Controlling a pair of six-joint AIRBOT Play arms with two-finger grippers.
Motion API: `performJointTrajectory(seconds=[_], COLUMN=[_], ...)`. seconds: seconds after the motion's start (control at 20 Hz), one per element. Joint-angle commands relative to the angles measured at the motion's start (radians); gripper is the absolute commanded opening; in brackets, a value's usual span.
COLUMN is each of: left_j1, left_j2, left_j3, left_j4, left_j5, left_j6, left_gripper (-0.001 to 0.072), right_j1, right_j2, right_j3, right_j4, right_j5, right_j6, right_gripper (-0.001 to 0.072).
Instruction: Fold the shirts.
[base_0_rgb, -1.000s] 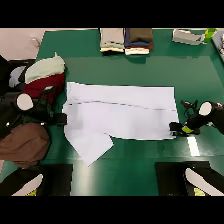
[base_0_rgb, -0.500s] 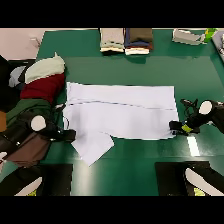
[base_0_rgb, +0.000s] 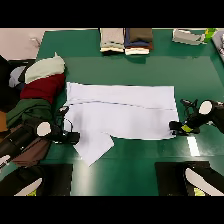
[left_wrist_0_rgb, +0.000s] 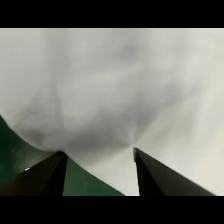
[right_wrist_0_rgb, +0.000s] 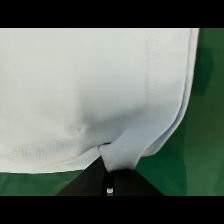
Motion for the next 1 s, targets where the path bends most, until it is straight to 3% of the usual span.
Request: performJointTrajectory(seconds=[0.0,0.05,0.1,0.15,0.35,0.75,0.95], left_j1=[-0.003,-0.003,-0.003,-0.003,-0.003,-0.003,-0.002], left_j2=[-0.038,-0.048,-0.051,-0.048,-0.037,0.224,0.196], left_j3=[-0.006,-0.006,-0.003,0.003,0.127,0.224,0.315], left_j4=[0.001,0.002,0.002,0.001,0.056,0.100,0.166], left_j5=[0.021,0.021,0.021,0.017,-0.127,-0.400,-0.280], left_j6=[-0.005,-0.005,-0.002,0.018,0.064,0.078,0.112], left_gripper=[0.0496,0.0461,0.0192,0.0035,0.0025,0.0025,0.0025], right_j1=[0.000,0.000,0.000,0.000,-0.006,-0.166,-0.182], right_j2=[0.002,0.006,0.018,0.038,0.175,0.432,0.420], right_j3=[0.001,0.001,0.001,0.003,0.003,0.003,0.027], right_j4=[0.000,0.000,0.000,-0.001,-0.003,-0.040,-0.034], right_j5=[0.002,0.002,0.000,0.001,0.048,0.279,0.241], right_j6=[0.000,-0.001,-0.002,-0.005,-0.027,-0.082,-0.081], right_gripper=[0.0017,0.0017,0.0018,0.0017,0.0016,0.0016,0.0016])
